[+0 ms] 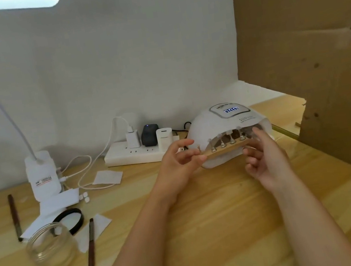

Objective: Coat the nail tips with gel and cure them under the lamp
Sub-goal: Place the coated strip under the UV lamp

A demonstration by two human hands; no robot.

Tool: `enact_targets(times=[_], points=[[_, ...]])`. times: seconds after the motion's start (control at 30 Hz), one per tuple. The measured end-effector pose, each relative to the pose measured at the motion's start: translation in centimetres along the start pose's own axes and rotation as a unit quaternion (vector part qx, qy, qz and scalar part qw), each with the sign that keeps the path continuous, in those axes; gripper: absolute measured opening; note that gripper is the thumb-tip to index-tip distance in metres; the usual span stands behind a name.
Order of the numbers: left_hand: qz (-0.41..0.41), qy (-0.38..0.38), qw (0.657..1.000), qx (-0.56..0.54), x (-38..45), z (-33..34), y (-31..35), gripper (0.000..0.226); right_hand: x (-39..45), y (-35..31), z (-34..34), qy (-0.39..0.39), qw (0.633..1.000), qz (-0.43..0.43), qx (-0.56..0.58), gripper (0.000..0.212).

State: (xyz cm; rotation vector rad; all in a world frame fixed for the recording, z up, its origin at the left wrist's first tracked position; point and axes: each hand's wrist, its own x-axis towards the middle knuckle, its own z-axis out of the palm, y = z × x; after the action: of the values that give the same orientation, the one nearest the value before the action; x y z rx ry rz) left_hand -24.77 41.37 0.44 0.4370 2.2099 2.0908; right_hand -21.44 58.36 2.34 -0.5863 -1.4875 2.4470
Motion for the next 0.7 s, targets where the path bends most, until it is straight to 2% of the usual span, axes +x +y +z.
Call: enact_targets(times=[0.1, 0.23, 0.53, 0.7], points=[[0.019, -0.001, 0.999, 0.030, 0.0, -0.7, -0.1, 0.041, 0.2, -0.2, -0.6, -0.062, 0.996, 0.034, -0.046, 0.016], [0.051, 0.011, 0.998, 0.047, 0.1, -0.2, -0.2, 0.047, 0.6, -1.7, -2.3, -0.133, 0.976, 0.090, -0.150, 0.020], [0.119, 0.030, 0.990, 0.074, 0.5, 1.4, -0.5, 0.053, 1.1, -3.4, -4.9, -0.189, 0.950, 0.159, -0.189, 0.026], [0.124, 0.070, 0.986, 0.081, 0.9, 1.3, -1.1, 0.052, 1.0, -3.9, -5.0, -0.188, 0.947, 0.175, -0.195, 0.017]])
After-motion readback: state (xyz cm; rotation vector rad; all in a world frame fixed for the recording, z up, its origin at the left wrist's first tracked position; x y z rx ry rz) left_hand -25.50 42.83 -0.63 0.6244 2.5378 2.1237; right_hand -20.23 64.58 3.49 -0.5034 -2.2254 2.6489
